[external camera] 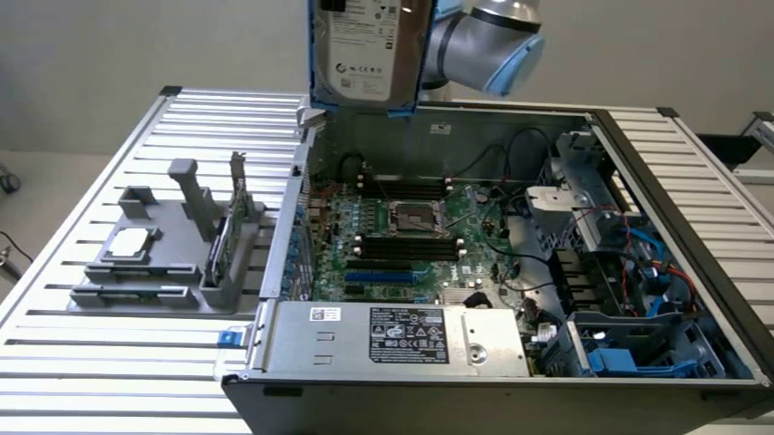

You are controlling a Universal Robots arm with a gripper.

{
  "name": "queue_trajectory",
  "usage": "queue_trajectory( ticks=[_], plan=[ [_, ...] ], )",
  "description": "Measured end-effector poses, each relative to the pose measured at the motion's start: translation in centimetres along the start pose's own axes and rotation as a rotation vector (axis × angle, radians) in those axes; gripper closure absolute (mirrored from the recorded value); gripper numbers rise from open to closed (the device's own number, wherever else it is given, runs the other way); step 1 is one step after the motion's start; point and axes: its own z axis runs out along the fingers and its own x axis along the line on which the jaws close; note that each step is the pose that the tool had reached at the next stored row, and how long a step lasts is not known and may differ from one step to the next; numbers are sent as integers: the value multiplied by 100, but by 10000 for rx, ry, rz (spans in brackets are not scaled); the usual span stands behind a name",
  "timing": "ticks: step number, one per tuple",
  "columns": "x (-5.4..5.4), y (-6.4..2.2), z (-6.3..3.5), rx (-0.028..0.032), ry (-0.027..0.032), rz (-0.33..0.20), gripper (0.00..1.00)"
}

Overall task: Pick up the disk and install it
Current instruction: 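Pick up the disk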

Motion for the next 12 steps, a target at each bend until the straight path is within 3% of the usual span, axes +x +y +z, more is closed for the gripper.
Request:
queue_trajectory(
  ticks=[12],
  plan=[
    [310,-436,-17,-62,0,0,67]
  ],
)
